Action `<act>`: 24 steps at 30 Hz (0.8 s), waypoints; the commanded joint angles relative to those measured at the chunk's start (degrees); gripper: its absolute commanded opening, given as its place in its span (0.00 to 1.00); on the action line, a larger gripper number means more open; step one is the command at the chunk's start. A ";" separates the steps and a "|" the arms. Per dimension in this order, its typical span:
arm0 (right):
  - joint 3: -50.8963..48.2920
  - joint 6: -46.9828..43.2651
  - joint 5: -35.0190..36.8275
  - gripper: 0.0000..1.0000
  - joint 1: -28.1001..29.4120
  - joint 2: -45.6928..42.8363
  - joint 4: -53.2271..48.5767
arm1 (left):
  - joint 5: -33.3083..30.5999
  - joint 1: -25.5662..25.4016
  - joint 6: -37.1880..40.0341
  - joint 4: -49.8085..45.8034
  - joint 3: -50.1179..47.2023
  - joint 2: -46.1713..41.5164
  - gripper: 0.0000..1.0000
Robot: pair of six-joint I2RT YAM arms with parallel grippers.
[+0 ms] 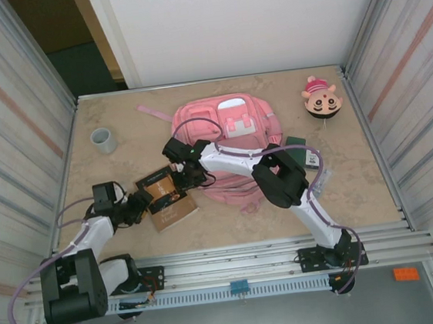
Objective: Pack books, pencil case, and school supplies into a backpack
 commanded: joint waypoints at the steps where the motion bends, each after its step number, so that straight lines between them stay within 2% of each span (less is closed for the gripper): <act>1: -3.62 1.71 -1.57 0.22 0.28 0.17 0.00 | 5.11 -3.76 -2.18 3.54 1.73 0.14 0.49; 8: -6.31 2.47 -1.31 0.21 0.07 -2.25 1.80 | 5.78 -4.95 -4.27 -0.07 5.47 -5.63 0.46; 12: -6.57 2.56 -1.27 0.21 0.00 -2.85 2.27 | 3.65 -5.04 -3.43 -2.30 6.15 -7.74 0.42; 16: -8.81 2.98 -3.79 0.22 0.00 -5.16 6.08 | 0.17 -5.04 -2.27 -2.35 4.58 -5.81 0.31; 20: -14.32 5.33 -7.03 0.25 -0.31 -10.74 14.37 | -0.43 -5.12 -2.44 0.40 2.60 -1.39 0.12; 22: -16.11 5.46 -6.48 0.29 -0.58 -13.88 15.48 | -1.45 -5.36 -0.53 -1.30 3.70 -0.93 0.03; 24: -18.38 5.46 -5.22 0.33 -1.03 -17.59 16.55 | -4.05 -6.22 2.53 -5.75 6.61 -2.41 0.00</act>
